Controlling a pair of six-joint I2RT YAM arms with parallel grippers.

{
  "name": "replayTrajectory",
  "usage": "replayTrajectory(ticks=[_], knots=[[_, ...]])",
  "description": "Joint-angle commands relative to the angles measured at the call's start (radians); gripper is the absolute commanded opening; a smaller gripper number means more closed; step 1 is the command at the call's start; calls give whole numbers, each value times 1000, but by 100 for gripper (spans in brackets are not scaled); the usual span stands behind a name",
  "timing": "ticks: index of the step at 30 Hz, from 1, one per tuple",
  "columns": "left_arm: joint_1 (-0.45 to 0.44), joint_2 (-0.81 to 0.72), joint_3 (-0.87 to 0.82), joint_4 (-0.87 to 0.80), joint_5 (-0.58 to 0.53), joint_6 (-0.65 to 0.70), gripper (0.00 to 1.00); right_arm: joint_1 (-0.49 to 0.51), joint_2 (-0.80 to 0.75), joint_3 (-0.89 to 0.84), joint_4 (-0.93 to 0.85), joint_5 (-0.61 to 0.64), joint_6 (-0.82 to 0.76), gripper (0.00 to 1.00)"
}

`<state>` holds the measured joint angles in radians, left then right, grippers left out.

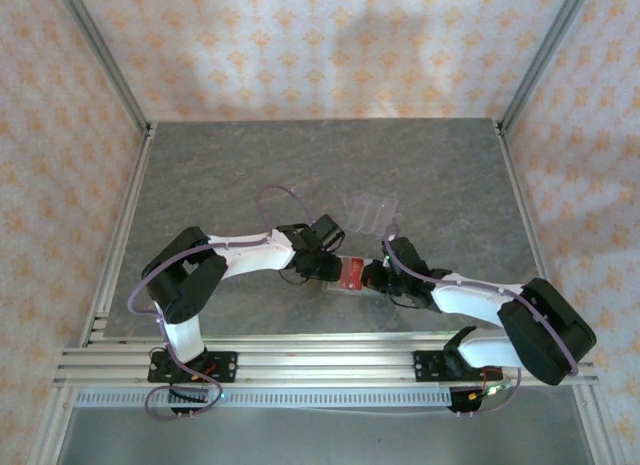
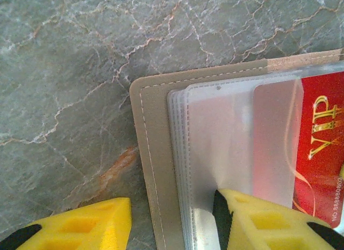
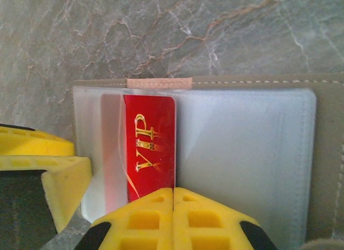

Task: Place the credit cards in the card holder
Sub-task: Insert the credit card into the card slot.

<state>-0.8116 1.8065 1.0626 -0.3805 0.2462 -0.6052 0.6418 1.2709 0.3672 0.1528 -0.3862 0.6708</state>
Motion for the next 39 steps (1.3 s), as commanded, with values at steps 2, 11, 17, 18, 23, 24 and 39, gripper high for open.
replayTrajectory(ticks=[2,11,17,18,23,24,39], knots=[[-12,70,-55,3,-20,-14,46,10,-36,13,-66,7,-36,0],[-13,74,-55,11,-17,-16,46,11,-93,-7,-99,-6,-49,0],[-13,70,-58,9,-17,-16,46,15,2,32,-43,-30,-50,0],[-13,68,-58,9,-15,-15,46,16,17,38,-34,-31,-49,0],[-13,65,-65,15,-10,-15,46,27,63,63,-9,-31,-46,0],[-12,63,-65,15,-10,-15,46,28,67,67,-8,-30,-46,0],[-7,-13,-56,2,34,-27,49,32,112,86,22,-37,-37,0]])
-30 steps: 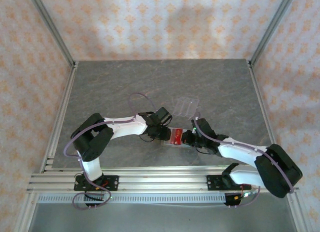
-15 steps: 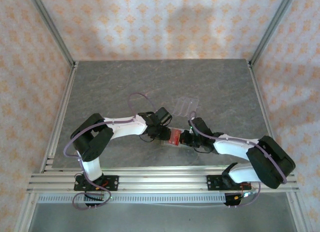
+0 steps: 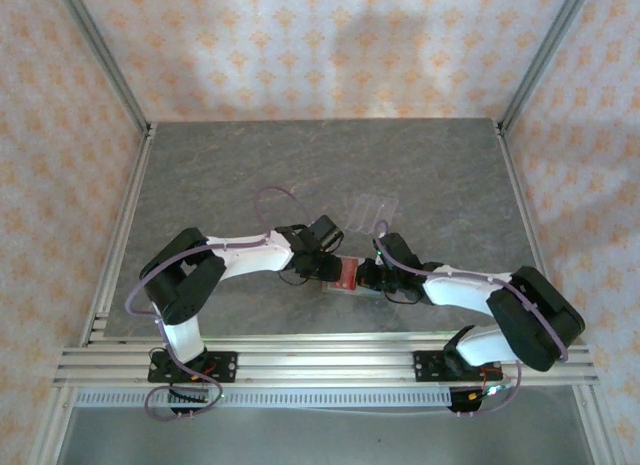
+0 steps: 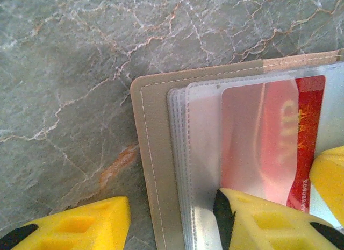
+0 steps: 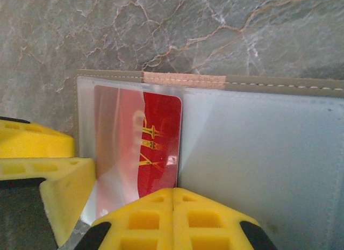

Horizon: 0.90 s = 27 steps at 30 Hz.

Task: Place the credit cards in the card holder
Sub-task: Insert the credit card into the card slot.

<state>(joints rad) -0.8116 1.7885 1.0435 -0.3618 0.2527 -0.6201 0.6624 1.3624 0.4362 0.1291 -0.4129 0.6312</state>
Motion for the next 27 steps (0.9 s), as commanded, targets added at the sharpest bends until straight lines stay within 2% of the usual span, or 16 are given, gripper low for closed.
replayTrajectory(ticks=[1,7,12,19,27], knots=[[-1,-11,-39,-17,35,-15,49,11,23,13,49,-9,5,0],[52,-118,-72,-25,74,-11,48,11,26,3,48,-4,3,0],[84,-158,-90,-36,79,3,40,11,25,8,40,-4,-1,0],[88,-80,-57,-27,91,23,18,11,28,33,10,-8,-14,0],[80,-4,-51,10,102,17,16,13,34,46,6,-28,-18,0]])
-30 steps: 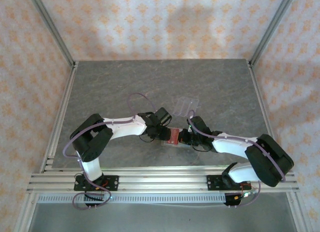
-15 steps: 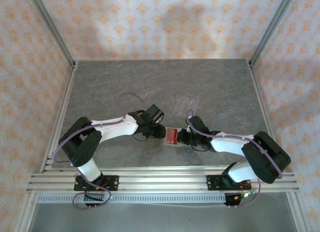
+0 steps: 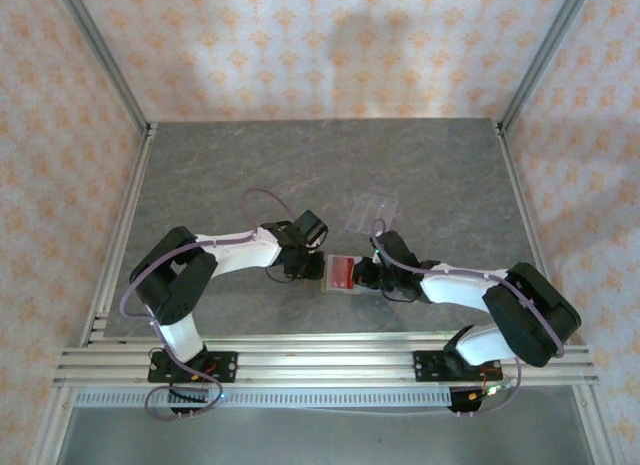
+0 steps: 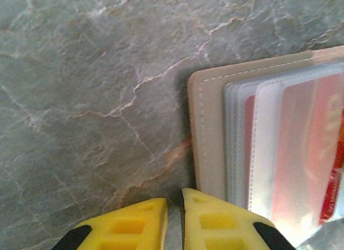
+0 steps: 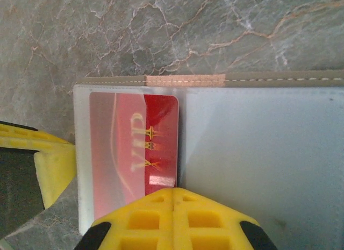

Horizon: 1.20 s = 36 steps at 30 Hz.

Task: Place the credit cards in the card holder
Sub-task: Insert the credit card into the card slot.

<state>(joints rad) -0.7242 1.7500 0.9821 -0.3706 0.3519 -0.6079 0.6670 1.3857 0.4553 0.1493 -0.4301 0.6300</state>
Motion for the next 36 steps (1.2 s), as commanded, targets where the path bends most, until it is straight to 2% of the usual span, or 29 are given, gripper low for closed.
replayTrajectory(ticks=[1,13,17,24,30,36], knots=[[-9,42,8,20,1,5,16,9,11,29,-13,-12,-16,0],[-48,87,-17,67,-7,-25,16,28,52,40,53,-41,14,0],[-52,91,-20,69,-8,-29,16,29,9,33,28,-3,18,0],[-52,91,-38,81,-8,-32,16,29,-104,35,-86,63,-1,12],[-53,88,-41,80,-10,-31,16,29,-43,68,-147,109,-10,0],[-52,88,-43,79,-11,-30,16,29,3,81,-146,128,-7,0]])
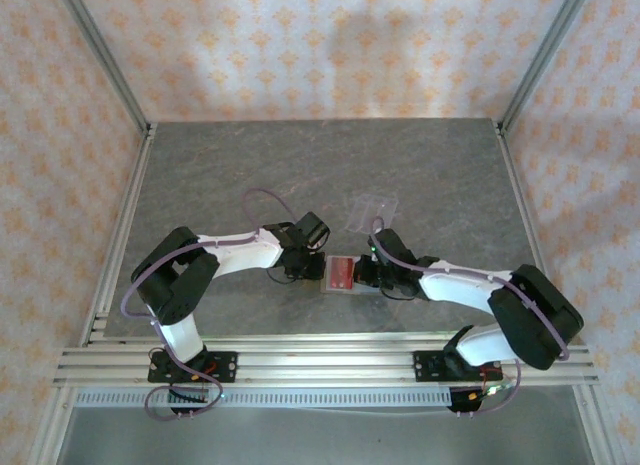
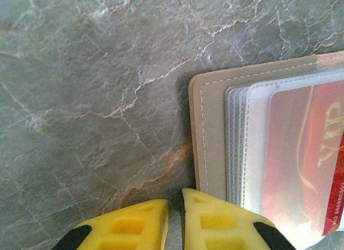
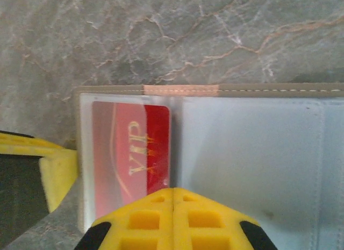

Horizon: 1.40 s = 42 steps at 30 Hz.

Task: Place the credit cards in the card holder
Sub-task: Insert the credit card into the card slot.

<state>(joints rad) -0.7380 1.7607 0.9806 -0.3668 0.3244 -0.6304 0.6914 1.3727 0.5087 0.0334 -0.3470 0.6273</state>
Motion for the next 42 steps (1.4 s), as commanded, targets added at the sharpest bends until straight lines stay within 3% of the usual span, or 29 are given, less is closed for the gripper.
replayTrajectory(ticks=[1,18,22,24,28,32,36,42], knots=[[-39,77,-43,77,16,-8,16,5,24,30,-30,44,-6,0],[-67,143,-42,120,24,-21,15,37,110,74,72,-24,29,0],[-72,143,-42,123,21,-29,15,60,120,66,120,-36,58,4],[-73,143,-44,121,19,-31,15,61,97,60,84,3,56,9],[-73,142,-55,121,9,-34,15,56,8,99,-152,180,40,15],[-73,138,-75,133,7,-40,15,31,-116,108,-348,329,53,32],[-74,134,-86,141,2,-43,15,-61,-224,44,-383,306,50,48],[-78,133,-87,140,-4,-43,15,-114,-259,-7,-344,257,27,53]])
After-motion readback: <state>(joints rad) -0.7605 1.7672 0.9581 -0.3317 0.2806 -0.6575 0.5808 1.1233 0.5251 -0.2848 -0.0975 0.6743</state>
